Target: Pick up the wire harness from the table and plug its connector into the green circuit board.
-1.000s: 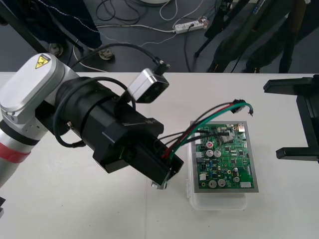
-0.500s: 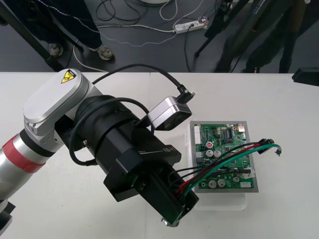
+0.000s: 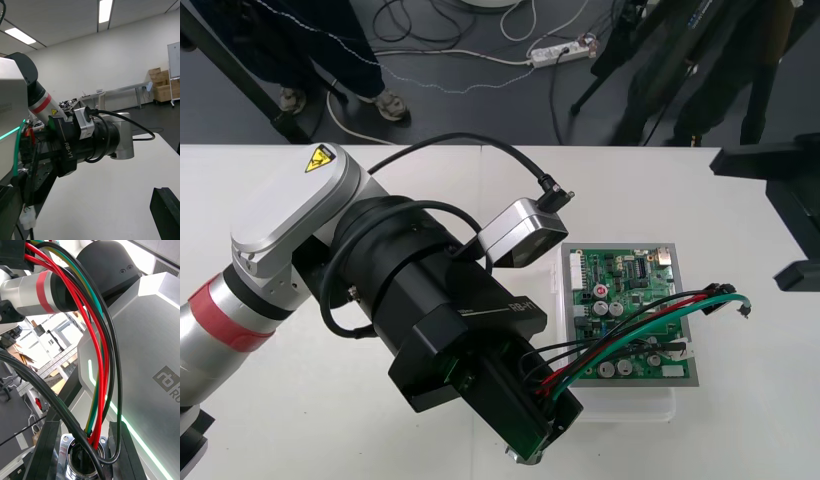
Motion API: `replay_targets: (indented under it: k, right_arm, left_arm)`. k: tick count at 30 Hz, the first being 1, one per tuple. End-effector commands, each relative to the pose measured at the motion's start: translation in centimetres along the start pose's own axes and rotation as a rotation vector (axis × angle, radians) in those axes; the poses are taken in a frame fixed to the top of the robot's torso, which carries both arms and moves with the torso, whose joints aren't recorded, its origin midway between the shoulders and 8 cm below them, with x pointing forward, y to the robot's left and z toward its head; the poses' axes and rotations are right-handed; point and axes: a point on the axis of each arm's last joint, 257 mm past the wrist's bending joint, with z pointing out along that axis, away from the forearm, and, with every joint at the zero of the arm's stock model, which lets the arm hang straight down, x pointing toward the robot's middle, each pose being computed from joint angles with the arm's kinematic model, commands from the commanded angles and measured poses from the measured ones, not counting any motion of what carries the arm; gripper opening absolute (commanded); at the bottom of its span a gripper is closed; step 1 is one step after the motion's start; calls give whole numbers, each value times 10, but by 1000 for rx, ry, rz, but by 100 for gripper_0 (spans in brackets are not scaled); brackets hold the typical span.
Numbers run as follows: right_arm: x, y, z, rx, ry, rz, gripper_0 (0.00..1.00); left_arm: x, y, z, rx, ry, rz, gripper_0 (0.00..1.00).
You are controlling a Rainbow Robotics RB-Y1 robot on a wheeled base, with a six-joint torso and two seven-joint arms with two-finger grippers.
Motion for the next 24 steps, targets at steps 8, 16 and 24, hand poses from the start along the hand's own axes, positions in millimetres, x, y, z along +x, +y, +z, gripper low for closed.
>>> replay_targets:
  k: [8, 16, 24]
  right_arm:
    - [-5, -12, 27, -45, -45, -14, 100]
    - [5, 5, 36, -115, -71, 30, 100]
    - [3, 18, 40, -150, -86, 45, 100]
  left_arm:
    - [7, -14, 13, 63, 26, 32, 0]
    - [7, -14, 13, 63, 26, 29, 0]
    - [7, -14, 14, 64, 26, 28, 0]
